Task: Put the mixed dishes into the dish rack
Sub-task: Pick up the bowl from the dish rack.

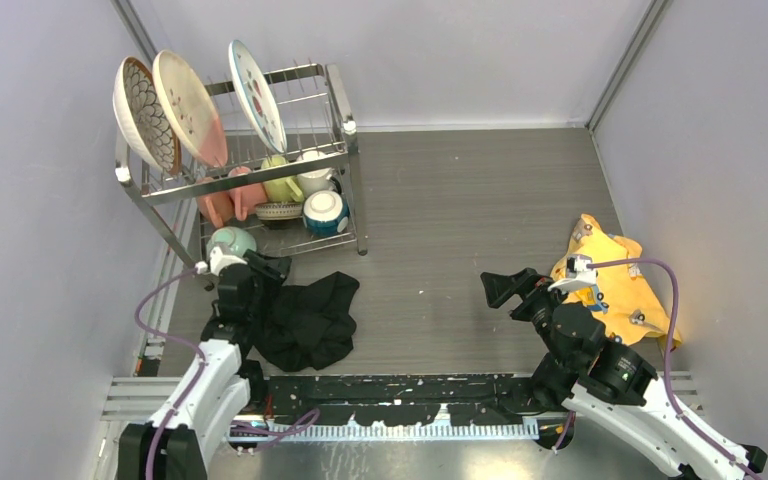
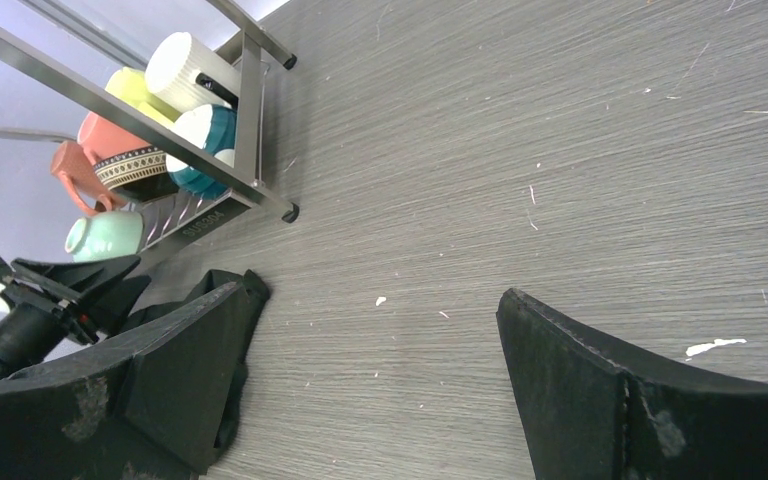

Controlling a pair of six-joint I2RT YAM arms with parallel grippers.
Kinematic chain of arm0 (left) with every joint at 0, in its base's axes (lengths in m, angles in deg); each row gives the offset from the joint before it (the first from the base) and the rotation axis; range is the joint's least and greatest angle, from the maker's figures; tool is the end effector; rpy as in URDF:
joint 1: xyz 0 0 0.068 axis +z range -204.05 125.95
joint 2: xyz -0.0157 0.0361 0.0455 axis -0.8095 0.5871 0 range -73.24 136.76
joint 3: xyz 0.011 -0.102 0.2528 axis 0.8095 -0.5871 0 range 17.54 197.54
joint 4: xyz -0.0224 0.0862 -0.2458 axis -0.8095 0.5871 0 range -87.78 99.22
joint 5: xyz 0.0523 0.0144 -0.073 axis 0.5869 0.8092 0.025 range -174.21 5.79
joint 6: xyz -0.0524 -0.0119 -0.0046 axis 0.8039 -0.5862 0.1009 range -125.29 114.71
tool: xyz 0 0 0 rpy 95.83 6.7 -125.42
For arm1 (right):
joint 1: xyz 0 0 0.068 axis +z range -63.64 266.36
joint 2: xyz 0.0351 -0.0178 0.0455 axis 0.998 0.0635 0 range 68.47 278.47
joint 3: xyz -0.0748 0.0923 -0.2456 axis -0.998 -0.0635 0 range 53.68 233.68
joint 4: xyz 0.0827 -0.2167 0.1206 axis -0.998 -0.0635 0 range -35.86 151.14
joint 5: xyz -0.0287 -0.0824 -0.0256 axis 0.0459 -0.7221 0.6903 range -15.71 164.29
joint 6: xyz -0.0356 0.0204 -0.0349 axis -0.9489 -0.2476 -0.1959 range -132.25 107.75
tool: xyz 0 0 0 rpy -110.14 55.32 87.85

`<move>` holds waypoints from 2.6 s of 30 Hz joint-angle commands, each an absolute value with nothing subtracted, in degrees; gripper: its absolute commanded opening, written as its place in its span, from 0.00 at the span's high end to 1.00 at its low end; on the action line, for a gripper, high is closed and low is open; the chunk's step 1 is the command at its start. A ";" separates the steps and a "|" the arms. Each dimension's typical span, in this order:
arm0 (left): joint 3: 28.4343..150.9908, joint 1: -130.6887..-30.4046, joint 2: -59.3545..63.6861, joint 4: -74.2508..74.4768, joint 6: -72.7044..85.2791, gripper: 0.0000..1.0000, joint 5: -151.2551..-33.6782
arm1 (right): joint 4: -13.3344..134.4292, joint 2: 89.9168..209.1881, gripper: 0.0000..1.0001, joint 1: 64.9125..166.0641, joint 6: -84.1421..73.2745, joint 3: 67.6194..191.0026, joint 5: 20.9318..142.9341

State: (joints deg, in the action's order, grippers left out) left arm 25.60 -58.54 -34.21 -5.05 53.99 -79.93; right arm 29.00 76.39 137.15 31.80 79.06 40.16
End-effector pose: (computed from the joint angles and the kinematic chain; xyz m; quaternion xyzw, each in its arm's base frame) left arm 0.1559 -0.0096 0.1611 -0.4031 0.7335 -0.2621 0.4805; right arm 0.0624 0.0449 0.2545 0.1345 0.7660 0.2729 0.5663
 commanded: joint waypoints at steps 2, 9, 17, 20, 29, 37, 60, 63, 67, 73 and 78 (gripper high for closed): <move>30.93 -58.62 -27.77 -10.15 47.14 0.52 -83.93 | 31.79 77.62 0.00 137.38 32.59 79.38 40.54; 33.32 -58.63 -31.36 -4.83 56.30 0.42 -78.41 | 30.91 77.44 0.01 137.40 31.67 80.04 39.89; 35.41 -58.62 -32.63 0.03 67.48 0.22 -68.88 | 32.38 78.01 0.00 137.41 31.56 79.52 39.98; 37.05 -58.62 -29.60 -0.74 70.39 0.20 -68.62 | 32.03 78.48 0.00 137.42 31.46 79.81 39.85; 41.32 -60.20 -22.53 -2.60 73.28 0.18 -66.61 | 31.46 76.41 0.00 137.37 32.42 79.42 39.73; 44.43 -61.58 -28.18 10.38 77.75 0.20 -60.48 | 31.96 78.01 0.00 137.35 31.96 79.56 39.54; 47.15 -65.84 -10.97 -10.04 75.12 0.04 -52.57 | 32.93 80.26 0.00 137.41 29.90 80.92 39.09; 47.68 -65.82 -10.06 -11.02 73.94 0.04 -52.94 | 32.86 80.11 0.00 137.42 29.62 80.99 38.76; 48.30 -66.42 -9.00 -11.05 74.28 0.05 -52.54 | 32.97 79.77 0.00 137.41 29.68 80.48 38.53; 47.73 -66.77 -5.89 -13.45 75.96 0.06 -51.69 | 32.70 79.53 0.00 137.40 29.59 80.52 38.50; 47.76 -66.97 -3.47 -15.32 76.14 0.05 -51.59 | 32.23 78.97 0.00 137.42 29.41 80.51 38.05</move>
State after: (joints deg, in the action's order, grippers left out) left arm 46.34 -66.58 -5.01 -11.17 75.96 -54.25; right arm 30.42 79.72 137.15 30.06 79.06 39.97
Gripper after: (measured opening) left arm 0.947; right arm 0.996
